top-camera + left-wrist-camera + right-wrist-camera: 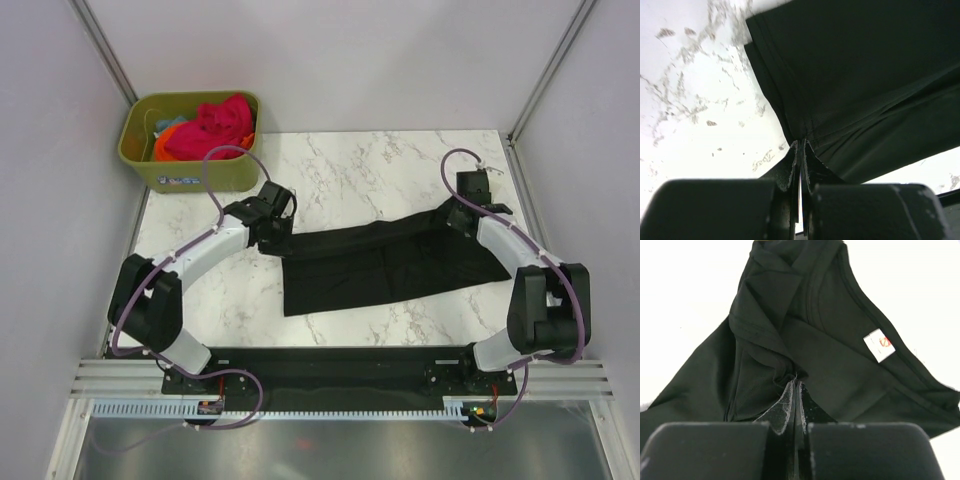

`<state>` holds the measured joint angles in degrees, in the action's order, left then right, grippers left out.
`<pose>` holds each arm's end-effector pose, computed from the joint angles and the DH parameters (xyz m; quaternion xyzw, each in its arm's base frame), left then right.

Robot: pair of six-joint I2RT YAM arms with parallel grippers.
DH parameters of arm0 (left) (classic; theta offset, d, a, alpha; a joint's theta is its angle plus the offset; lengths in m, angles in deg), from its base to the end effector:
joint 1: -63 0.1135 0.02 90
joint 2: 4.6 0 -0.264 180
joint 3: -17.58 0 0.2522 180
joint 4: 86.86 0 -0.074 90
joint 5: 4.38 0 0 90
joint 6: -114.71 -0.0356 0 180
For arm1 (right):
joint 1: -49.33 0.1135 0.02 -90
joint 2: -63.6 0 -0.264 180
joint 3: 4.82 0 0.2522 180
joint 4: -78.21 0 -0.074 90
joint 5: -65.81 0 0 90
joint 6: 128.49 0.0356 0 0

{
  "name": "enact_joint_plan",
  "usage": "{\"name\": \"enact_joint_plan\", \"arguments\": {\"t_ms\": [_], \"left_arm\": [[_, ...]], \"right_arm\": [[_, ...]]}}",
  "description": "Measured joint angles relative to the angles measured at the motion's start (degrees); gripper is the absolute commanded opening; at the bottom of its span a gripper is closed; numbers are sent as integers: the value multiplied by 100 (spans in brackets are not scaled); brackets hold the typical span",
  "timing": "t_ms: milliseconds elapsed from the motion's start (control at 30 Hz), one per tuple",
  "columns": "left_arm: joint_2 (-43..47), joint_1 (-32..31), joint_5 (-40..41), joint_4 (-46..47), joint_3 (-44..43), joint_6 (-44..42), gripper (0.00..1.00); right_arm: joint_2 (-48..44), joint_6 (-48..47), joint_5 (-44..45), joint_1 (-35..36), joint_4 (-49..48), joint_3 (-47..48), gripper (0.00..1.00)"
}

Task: Fold and stack the t-shirts
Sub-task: Fold the tshirt

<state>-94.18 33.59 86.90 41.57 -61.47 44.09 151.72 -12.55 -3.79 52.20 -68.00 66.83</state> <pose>0.2768 -0.1551 0.2346 0.0822 0.9670 -0.0897 0.2240 0.3220 0.0037 0.2233 0.2441 0.8949 -0.0781 0.3654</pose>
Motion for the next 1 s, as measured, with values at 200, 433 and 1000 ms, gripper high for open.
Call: {"name": "enact_joint_plan", "arguments": {"t_ms": [200, 433, 1000], "left_arm": [[0, -72, 33, -74, 280, 122, 2], [-59, -138, 177, -90, 319, 232, 2], [-275, -577, 898, -393, 518, 562, 50]], "right_arm": [[-518, 184, -17, 0, -133, -535, 0], [-699, 271, -24, 0, -219, -1091, 0], [-944, 581, -291, 0, -444, -1880, 29]]}}
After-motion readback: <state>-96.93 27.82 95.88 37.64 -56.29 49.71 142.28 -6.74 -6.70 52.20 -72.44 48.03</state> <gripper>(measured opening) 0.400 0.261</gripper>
